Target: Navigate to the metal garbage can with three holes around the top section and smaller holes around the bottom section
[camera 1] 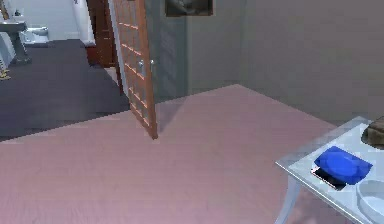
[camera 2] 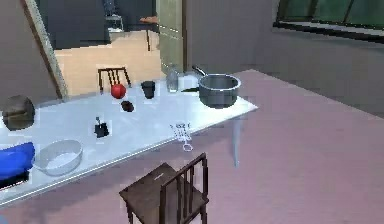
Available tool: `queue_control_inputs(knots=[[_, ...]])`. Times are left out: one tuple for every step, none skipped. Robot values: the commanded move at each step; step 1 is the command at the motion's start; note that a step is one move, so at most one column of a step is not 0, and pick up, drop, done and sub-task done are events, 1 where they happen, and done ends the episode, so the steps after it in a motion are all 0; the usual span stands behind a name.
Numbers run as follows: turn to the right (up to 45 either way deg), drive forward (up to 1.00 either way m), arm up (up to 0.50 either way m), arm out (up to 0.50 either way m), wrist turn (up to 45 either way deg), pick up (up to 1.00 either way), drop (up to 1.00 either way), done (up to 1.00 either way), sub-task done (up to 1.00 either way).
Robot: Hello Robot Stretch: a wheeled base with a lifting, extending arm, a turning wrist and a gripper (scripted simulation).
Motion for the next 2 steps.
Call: queue_control_inputs(knots=[[0.0, 1.0, 0.0, 0.0, 0.0, 0.0, 0.0, 0.0, 0.0], [18.0, 0.0, 0.0, 0.0, 0.0, 0.0, 0.0, 0.0, 0.0]])
